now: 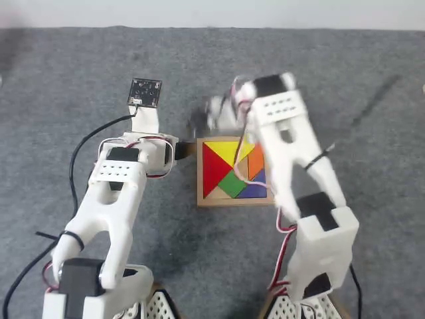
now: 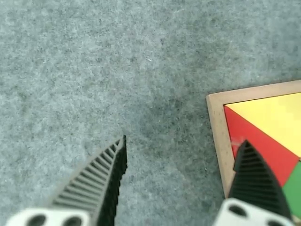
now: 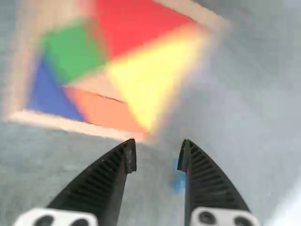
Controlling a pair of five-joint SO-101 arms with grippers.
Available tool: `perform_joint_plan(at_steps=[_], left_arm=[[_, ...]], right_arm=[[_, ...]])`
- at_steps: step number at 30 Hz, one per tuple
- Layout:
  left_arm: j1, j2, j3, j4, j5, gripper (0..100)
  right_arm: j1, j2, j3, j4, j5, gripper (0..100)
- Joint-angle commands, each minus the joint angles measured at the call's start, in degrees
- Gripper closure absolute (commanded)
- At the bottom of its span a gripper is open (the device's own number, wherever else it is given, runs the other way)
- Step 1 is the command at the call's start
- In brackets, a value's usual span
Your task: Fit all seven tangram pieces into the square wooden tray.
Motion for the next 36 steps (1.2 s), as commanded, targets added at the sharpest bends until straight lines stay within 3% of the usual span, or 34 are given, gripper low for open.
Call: perform_joint_plan(at_steps=[1, 10, 16, 24, 36], left_arm=[[-0.1, -0.3, -0.2, -1.2, -0.7, 65], [-0.2, -0.3, -0.2, -1.2, -0.7, 65], [-0.2, -0.4, -0.2, -1.2, -0.7, 65], [-0.2, -0.4, -0.2, -1.2, -0.7, 65], [-0.2, -0.4, -0.2, -1.2, -0.7, 65]], right_arm=[[4.1, 3.7, -9.1, -8.4, -23.6, 84.6], [8.3, 21.7, -18.1, -12.6, -41.1, 84.4], [7.7, 31.0, -26.9, -10.4, -43.1, 84.4], [12.3, 38.5, -38.4, -7.6, -46.2, 84.7], [12.7, 42.9, -40.1, -7.4, -46.8, 84.8]])
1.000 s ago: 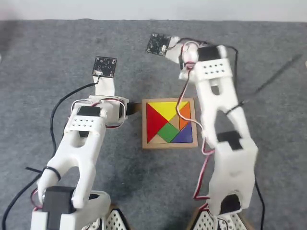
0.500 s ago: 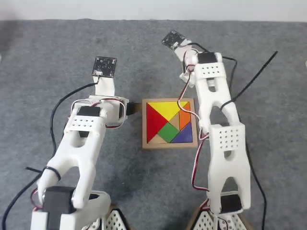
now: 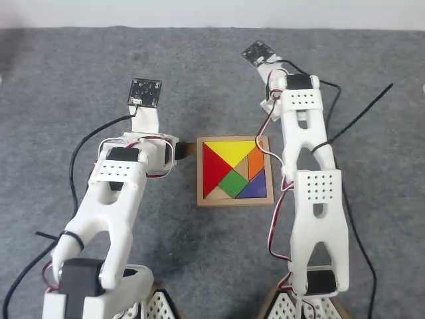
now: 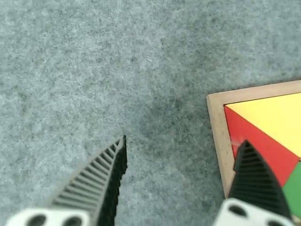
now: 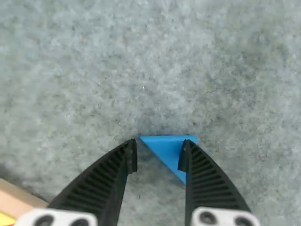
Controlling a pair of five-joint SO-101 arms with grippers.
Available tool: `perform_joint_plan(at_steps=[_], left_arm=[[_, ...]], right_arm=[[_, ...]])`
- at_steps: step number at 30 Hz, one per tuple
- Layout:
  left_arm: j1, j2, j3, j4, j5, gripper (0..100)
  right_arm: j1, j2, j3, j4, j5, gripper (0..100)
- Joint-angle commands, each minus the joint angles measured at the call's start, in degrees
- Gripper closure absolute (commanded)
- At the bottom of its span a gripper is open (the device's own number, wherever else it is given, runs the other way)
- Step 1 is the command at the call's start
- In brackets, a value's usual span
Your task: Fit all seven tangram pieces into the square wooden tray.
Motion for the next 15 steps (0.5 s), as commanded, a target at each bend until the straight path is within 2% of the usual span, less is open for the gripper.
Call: perform_joint_plan(at_steps=[1, 9, 13, 15], left_arm=[[-0.2, -0.4, -0.2, -1.2, -0.7, 65], [-0.2, -0.4, -0.2, -1.1, -0.7, 65], [-0.2, -0.4, -0.2, -1.1, -0.7, 65], [-0.2, -0.4, -0.2, -1.1, -0.7, 65]], right_arm=[[1.0, -0.7, -3.0, 0.2, -0.5, 84.8], [5.1, -1.2, -3.1, -0.3, -1.0, 84.8], [4.4, -1.3, -3.1, 0.9, -0.6, 84.2], [4.1, -1.5, -3.3, 2.2, -0.6, 80.5]])
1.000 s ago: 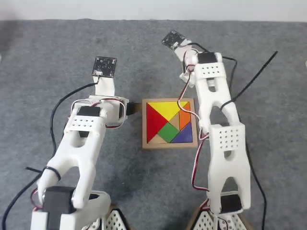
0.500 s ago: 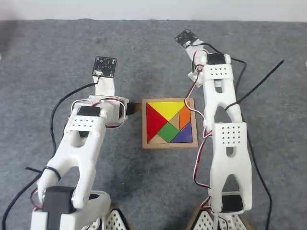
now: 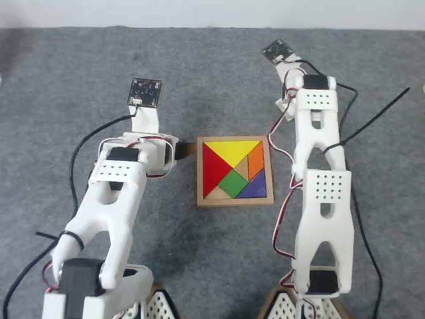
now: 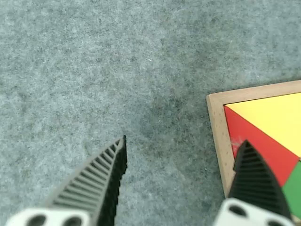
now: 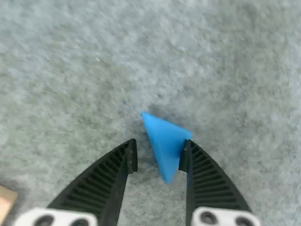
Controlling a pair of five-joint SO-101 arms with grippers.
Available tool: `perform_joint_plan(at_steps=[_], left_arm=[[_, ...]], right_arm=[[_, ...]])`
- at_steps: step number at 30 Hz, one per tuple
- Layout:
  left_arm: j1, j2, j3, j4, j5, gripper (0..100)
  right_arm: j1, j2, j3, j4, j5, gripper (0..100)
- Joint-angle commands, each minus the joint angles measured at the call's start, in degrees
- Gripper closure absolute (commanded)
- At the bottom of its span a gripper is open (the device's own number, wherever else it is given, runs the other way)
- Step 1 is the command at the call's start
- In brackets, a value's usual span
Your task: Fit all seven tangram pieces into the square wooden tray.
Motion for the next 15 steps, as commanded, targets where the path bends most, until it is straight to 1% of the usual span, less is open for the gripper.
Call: perform_joint_plan(at_steps=[1, 3, 4, 8, 15], left_arm=[[-0.2, -0.4, -0.2, -1.1, -0.7, 65], [-0.2, -0.4, -0.2, -1.1, -0.7, 65], [-0.2, -0.4, -0.2, -1.1, -0.7, 65], [-0.2, -0.4, -0.2, -1.1, -0.7, 65], [-0.2, -0.4, -0.2, -1.1, -0.7, 65]], right_arm=[[-0.1, -1.9, -3.5, 2.4, -0.4, 77.2], [0.4, -2.5, -5.5, 4.2, -0.6, 72.3], [0.8, -2.6, -6.6, 4.5, -0.6, 71.9], [1.5, -2.3, -8.9, 3.9, -0.3, 74.5], [0.7, 4.0, -9.0, -1.0, -0.1, 74.3]])
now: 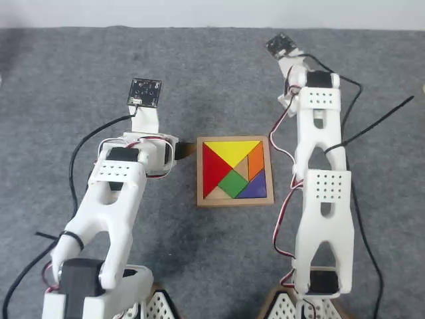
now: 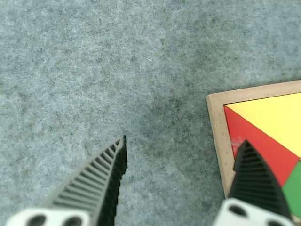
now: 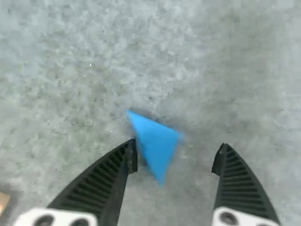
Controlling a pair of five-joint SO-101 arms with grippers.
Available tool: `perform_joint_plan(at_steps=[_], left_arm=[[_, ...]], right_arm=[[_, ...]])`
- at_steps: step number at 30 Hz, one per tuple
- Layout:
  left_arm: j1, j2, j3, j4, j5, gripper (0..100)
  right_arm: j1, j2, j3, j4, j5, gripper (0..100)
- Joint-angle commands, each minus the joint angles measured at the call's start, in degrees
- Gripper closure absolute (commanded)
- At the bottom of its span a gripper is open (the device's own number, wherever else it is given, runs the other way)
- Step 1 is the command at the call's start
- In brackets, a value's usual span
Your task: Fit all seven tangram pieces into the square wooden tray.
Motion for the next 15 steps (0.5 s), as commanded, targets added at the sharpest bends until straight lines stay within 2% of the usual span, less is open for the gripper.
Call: perform_joint_plan(at_steps=[1, 9, 14, 15], left_arm=[[-0.2, -0.4, -0.2, -1.1, -0.7, 65], [-0.2, -0.4, -0.2, -1.1, -0.7, 65], [-0.2, -0.4, -0.2, -1.1, -0.7, 65], [-0.2, -0.4, -0.2, -1.1, -0.7, 65]], right_arm=[[-0.3, 0.6, -2.6, -2.9, -0.1, 74.4], [-0.7, 1.4, -2.5, -3.8, -0.1, 76.3], [-0.7, 1.4, -2.5, -3.8, -0.1, 99.6], [-0.7, 1.3, -2.5, -3.6, -0.1, 99.1]])
